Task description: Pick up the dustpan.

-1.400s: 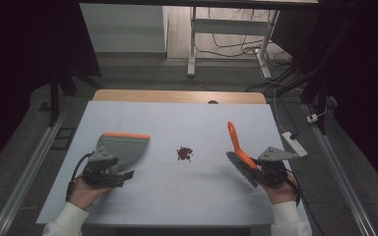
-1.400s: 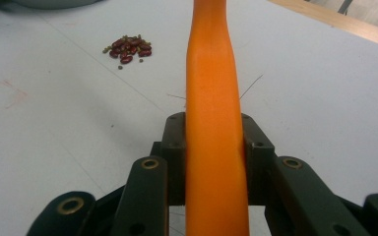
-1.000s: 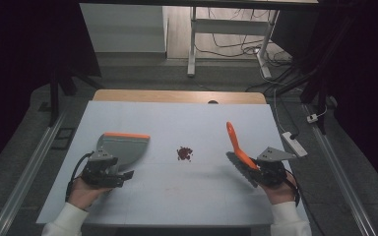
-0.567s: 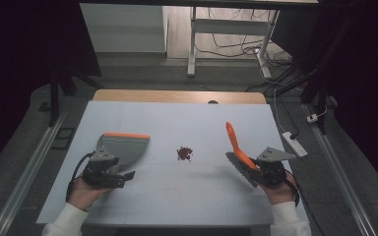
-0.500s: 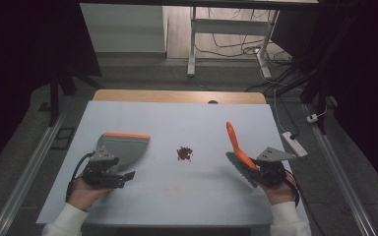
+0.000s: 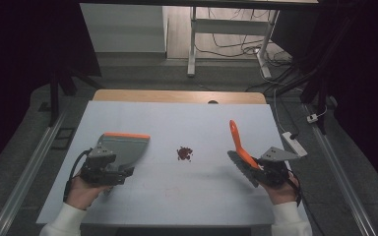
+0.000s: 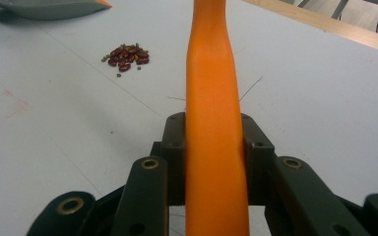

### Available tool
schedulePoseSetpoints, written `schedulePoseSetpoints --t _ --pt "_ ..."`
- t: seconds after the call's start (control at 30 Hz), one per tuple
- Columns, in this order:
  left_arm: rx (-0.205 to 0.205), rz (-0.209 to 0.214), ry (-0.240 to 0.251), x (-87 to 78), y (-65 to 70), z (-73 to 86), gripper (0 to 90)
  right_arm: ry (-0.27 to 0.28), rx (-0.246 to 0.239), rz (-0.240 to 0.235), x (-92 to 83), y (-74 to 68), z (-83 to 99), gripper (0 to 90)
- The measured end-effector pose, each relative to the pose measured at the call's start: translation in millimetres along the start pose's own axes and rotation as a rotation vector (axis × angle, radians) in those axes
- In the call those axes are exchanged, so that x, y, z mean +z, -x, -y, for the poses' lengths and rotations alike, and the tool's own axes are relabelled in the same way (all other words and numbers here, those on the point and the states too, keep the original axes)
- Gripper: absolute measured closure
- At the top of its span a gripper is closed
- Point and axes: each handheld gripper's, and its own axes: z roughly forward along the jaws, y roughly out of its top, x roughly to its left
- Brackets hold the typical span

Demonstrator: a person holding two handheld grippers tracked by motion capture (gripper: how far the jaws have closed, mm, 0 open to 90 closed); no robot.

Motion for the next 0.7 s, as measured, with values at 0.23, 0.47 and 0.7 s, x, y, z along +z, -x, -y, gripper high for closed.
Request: schedulePoseSetpoints --t 0.23,0.47,0.7 --pt "-0.023 -0.03 0.004 -4.5 8.6 -10.1 18.4 0.009 -0.004 -0.003 -0.9 0.1 -1.3 70.0" --pt "-0.059 -0.064 -0.014 -1.4 11.0 -18.4 18.0 0.01 -0.008 -0.021 -1.0 -0.7 -1.7 70.0" --pt "-0.147 -0.12 -0.056 -2.8 -5.9 -10.8 17.4 0.008 -0.02 -0.024 0.9 -3.4 -3.3 70.1"
